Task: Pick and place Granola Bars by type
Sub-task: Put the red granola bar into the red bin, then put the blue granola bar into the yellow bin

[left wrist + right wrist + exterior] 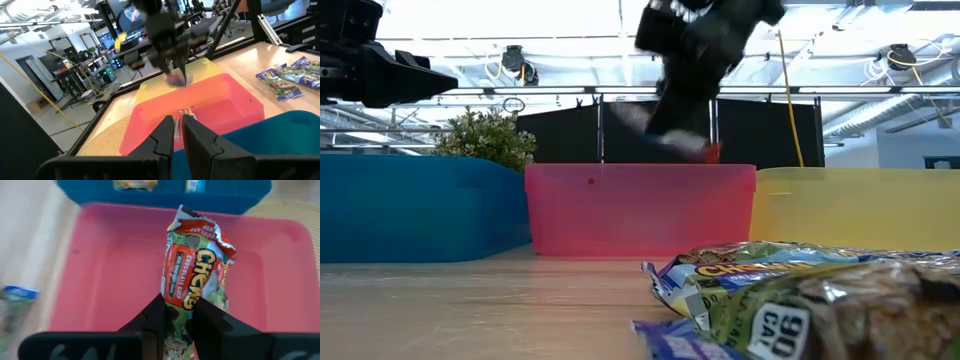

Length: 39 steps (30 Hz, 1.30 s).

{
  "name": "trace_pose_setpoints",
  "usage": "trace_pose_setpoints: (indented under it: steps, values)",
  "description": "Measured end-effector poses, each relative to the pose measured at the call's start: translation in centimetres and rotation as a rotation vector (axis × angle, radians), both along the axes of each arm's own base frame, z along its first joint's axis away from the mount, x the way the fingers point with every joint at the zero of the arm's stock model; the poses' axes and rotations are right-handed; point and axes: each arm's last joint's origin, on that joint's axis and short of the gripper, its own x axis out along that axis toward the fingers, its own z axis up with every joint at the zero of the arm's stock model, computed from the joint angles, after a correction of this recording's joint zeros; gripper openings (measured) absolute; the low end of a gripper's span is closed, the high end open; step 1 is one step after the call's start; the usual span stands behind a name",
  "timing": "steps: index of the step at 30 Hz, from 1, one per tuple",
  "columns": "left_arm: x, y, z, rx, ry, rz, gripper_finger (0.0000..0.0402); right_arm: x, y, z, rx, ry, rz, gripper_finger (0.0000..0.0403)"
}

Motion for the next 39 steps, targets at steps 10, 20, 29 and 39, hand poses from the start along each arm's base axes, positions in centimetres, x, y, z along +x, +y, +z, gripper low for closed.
trace_pose_setpoints:
  steps: [10,20,29,39]
  values:
    - [0.0,0.0,0.0,0.002,0.0,0.0,0.0047,2.0,-0.9,-6.0,0.011,0.134,-0.036,0.006]
    - [0.0,0.0,0.0,0.003,0.0,0.0,0.0047,1.9,-1.7,-6.3,0.006,0.16,-0.039,0.0087]
    - [0.0,0.0,0.0,0.003,0.001,0.0,0.0047,1.7,-1.7,-6.2,0.019,0.169,-0.062,0.0177]
    - [0.0,0.0,0.0,0.003,0.002,0.0,0.0047,-0.2,-1.5,0.6,0.058,-0.015,-0.108,0.0212]
